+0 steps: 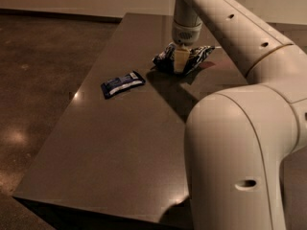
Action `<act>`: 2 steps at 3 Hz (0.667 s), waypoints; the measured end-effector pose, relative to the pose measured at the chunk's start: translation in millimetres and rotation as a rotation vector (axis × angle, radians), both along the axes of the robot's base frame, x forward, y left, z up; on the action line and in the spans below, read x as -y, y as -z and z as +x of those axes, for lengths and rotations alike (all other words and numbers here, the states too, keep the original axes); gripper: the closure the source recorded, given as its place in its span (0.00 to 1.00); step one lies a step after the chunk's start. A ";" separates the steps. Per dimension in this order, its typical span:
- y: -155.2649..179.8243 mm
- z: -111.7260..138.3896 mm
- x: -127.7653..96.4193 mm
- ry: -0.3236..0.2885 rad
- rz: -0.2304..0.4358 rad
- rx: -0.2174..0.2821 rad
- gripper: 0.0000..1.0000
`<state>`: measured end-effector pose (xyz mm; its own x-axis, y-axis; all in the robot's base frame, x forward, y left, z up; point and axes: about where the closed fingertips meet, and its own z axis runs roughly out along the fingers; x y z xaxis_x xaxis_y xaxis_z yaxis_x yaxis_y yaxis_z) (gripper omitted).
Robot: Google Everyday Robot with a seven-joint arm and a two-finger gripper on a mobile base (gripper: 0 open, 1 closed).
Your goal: Pick blue chip bag
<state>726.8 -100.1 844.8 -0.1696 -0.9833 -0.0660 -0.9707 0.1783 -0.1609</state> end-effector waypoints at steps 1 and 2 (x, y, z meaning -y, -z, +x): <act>-12.4 -10.7 1.0 -0.010 0.043 0.011 0.84; -33.6 -30.8 -1.8 -0.037 0.092 0.020 1.00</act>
Offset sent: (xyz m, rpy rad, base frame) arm -0.0732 0.0003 0.0690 0.1442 -0.0070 0.0719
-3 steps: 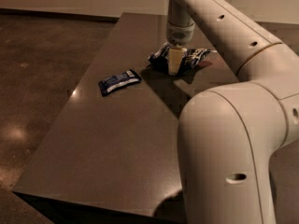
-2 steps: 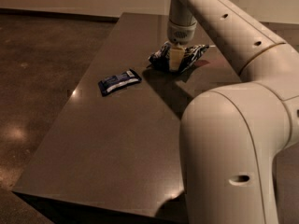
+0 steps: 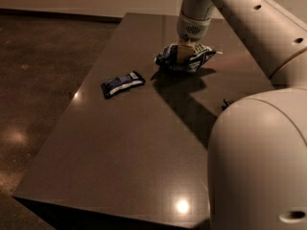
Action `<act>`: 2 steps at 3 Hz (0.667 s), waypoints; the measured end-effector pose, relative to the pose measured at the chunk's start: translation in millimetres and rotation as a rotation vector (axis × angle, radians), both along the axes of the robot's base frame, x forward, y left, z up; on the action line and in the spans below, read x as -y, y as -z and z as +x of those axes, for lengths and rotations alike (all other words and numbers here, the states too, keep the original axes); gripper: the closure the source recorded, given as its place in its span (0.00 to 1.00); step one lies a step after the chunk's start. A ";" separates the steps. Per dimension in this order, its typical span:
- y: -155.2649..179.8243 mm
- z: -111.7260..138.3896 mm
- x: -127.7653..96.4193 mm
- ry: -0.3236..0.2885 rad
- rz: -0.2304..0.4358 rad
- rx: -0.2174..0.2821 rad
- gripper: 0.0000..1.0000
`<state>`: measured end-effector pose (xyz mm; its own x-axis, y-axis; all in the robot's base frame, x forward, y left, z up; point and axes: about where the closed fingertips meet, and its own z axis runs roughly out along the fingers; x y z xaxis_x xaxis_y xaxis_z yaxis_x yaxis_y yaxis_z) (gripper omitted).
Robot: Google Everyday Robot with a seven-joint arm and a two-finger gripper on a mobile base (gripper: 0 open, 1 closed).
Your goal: Pick blue chip bag
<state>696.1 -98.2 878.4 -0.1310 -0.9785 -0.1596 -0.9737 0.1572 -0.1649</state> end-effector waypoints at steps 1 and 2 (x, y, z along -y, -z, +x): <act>-33.9 -23.5 -7.5 -0.050 0.061 0.027 1.00; -76.6 -44.6 -18.1 -0.109 0.125 0.071 1.00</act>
Offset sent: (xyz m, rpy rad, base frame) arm -0.0844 0.0240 0.1423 0.1959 -0.1024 0.1929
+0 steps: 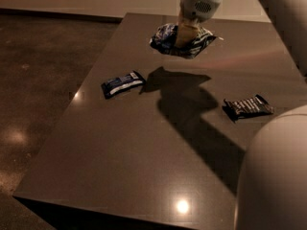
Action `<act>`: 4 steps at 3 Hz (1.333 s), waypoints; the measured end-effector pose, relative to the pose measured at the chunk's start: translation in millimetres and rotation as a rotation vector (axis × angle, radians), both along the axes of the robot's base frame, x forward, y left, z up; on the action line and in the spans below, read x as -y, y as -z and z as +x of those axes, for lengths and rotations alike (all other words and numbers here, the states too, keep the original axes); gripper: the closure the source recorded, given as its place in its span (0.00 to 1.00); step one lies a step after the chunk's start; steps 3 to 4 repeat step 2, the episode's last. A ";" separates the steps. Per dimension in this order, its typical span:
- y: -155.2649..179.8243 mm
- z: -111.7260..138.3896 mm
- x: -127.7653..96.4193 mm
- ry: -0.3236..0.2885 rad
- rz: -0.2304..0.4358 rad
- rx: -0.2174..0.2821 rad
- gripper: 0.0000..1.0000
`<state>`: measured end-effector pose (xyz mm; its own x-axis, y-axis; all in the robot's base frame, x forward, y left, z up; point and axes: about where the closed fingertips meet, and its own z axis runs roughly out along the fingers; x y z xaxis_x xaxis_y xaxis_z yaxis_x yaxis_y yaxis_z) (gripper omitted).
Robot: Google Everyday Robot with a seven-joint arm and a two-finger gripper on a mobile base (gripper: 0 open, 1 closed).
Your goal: Pick blue chip bag
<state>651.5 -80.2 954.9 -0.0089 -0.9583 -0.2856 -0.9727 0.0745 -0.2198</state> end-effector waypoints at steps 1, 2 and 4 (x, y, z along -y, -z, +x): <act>-43.9 -12.3 -18.1 -0.065 0.069 0.065 1.00; -43.3 -7.1 -21.4 -0.063 0.077 0.079 1.00; -43.3 -7.1 -21.4 -0.063 0.077 0.079 1.00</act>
Offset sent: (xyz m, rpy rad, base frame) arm -0.0148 0.0135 0.0381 0.0530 -0.0455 0.0590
